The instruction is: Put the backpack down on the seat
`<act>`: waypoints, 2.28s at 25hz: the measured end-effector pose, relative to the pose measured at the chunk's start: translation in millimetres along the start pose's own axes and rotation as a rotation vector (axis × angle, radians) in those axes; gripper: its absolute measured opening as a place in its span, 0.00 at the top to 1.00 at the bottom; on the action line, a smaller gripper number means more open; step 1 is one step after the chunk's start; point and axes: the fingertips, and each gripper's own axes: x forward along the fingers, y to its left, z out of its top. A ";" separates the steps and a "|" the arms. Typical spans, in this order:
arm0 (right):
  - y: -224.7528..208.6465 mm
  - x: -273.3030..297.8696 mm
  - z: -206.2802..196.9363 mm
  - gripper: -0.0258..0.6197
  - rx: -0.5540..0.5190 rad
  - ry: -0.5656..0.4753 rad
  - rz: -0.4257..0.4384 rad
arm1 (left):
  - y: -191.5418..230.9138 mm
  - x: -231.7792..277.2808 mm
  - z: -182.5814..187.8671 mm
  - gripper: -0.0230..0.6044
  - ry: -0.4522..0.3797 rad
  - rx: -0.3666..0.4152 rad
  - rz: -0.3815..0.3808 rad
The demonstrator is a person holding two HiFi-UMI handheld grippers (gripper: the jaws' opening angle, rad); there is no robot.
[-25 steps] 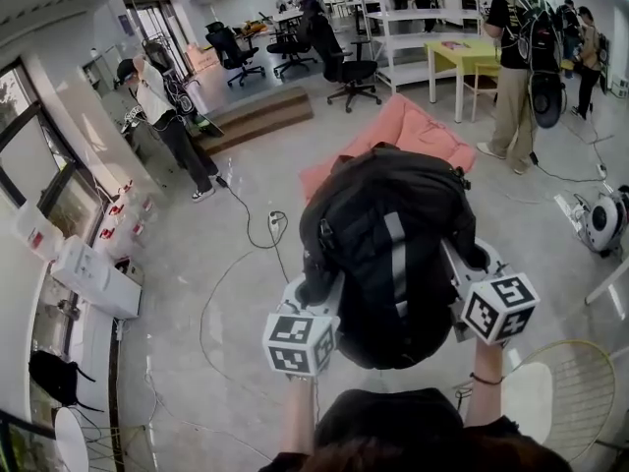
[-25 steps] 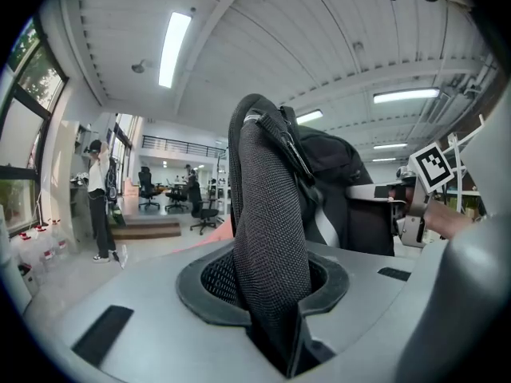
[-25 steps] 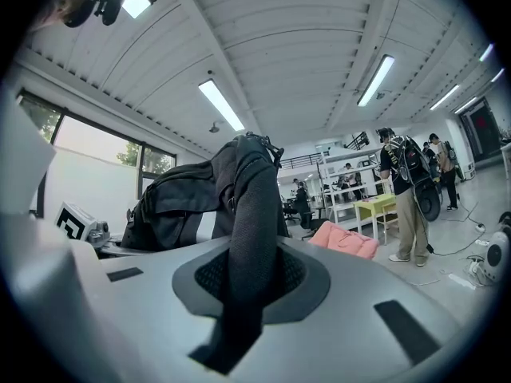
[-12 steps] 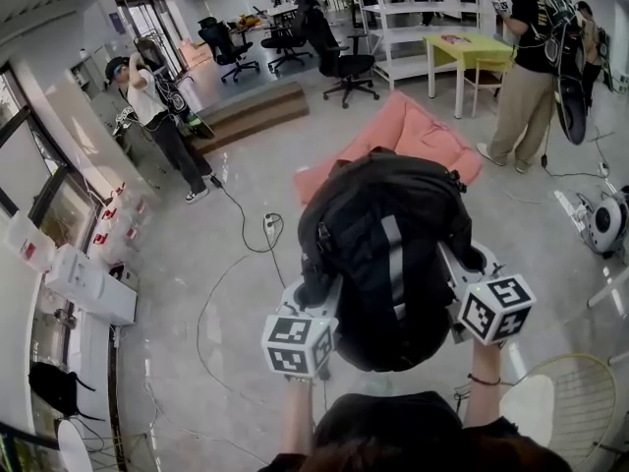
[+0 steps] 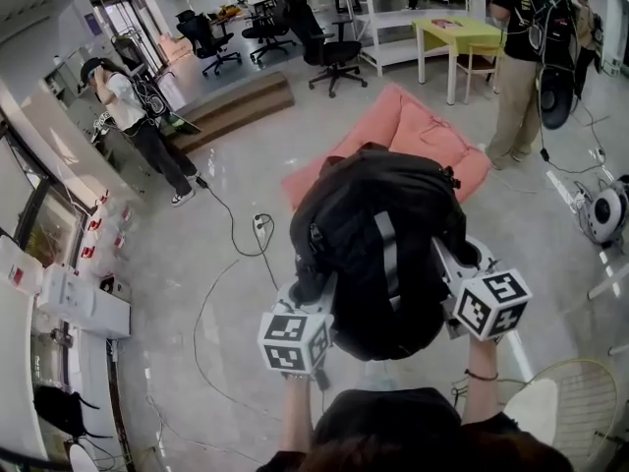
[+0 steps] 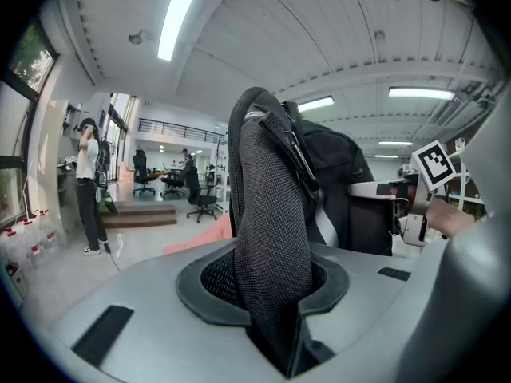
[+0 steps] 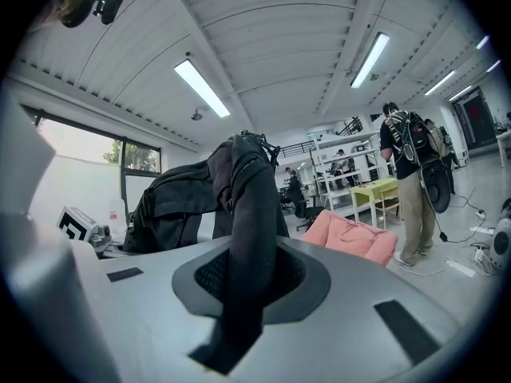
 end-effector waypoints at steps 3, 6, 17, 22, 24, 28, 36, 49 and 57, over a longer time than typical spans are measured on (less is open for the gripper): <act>-5.0 19.6 -2.0 0.87 0.011 0.016 -0.011 | 14.3 17.4 1.0 0.78 0.012 -0.005 -0.007; -9.1 40.8 -1.9 0.87 0.013 0.027 -0.022 | 29.9 34.3 3.8 0.78 0.020 -0.009 -0.017; -24.1 92.7 -6.7 0.87 0.033 0.017 -0.052 | 65.7 79.2 6.3 0.78 0.030 -0.007 -0.040; -30.5 109.6 -8.3 0.87 0.046 0.028 -0.050 | 75.5 92.5 7.2 0.78 0.041 -0.015 -0.033; -31.3 119.7 -11.9 0.87 0.048 0.040 -0.042 | 83.0 98.7 3.9 0.78 0.054 -0.022 -0.029; -42.2 149.1 -15.0 0.87 0.052 0.073 -0.015 | 97.4 119.2 4.2 0.78 0.079 -0.039 -0.005; -73.2 217.2 -2.9 0.87 0.064 0.113 0.044 | 123.9 168.3 24.8 0.78 0.100 -0.063 0.038; -98.2 306.3 16.5 0.87 0.068 0.164 0.168 | 161.9 221.3 48.6 0.78 0.115 -0.124 0.127; -115.2 354.2 20.8 0.87 0.081 0.171 0.245 | 182.7 260.3 51.1 0.78 0.127 -0.152 0.188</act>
